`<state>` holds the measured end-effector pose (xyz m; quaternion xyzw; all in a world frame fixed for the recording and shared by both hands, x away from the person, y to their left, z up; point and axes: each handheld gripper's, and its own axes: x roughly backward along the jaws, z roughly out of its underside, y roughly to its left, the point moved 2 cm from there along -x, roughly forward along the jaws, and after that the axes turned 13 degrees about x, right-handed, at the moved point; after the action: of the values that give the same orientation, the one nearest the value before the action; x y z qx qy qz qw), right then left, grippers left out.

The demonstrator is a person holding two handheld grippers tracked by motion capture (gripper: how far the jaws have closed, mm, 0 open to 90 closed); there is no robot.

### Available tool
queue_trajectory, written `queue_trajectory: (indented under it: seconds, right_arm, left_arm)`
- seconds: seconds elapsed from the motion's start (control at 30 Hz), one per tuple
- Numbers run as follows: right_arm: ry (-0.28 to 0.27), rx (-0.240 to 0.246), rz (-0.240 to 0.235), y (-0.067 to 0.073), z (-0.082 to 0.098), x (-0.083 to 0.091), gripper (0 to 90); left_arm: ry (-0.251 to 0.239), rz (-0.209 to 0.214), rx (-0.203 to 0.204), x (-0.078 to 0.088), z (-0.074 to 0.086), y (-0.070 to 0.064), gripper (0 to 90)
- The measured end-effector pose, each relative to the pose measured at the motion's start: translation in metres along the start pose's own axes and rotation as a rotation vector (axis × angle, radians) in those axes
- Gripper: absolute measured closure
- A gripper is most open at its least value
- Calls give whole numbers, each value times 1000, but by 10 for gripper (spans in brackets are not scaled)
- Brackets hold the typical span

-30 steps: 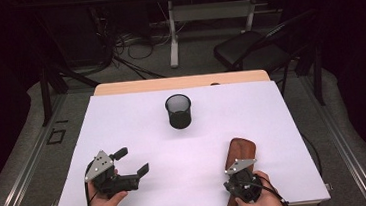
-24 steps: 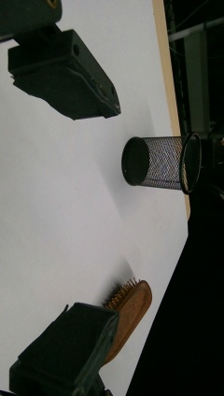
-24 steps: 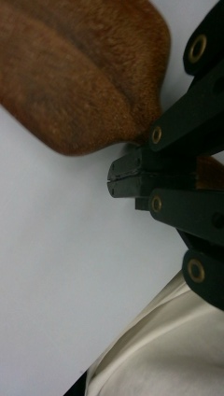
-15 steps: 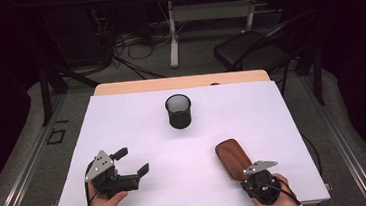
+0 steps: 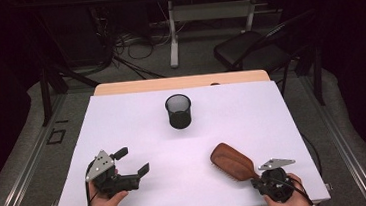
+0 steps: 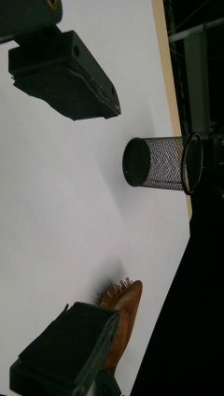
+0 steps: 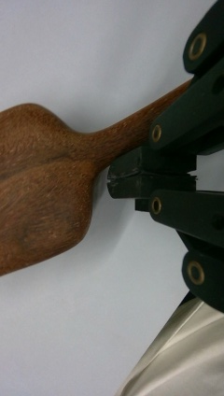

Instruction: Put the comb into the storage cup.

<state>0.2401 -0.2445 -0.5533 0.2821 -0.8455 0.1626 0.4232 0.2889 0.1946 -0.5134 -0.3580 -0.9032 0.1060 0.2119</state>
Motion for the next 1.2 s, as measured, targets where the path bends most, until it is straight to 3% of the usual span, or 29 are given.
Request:
queue_trajectory:
  seconds: [0.17,0.57,0.73,0.83,1.03,1.2]
  right_arm:
    - [-7,-16,8,-8,4,2,874]
    - [-53,-29,-22,-7,5,10,809]
    - [-100,-47,-37,-10,6,15,726]
    - [-143,-64,-41,-11,5,16,628]
    - [-198,-54,-29,-12,3,16,511]
    - [-255,1,-6,-16,0,17,457]
  left_arm:
    - [6,0,3,-1,0,1,44]
    - [4,-3,4,-1,0,1,44]
    - [-1,8,9,-1,-1,2,46]
    - [3,7,14,-2,-1,3,47]
    - [2,9,16,-1,0,3,47]
    - [-4,14,14,0,0,3,47]
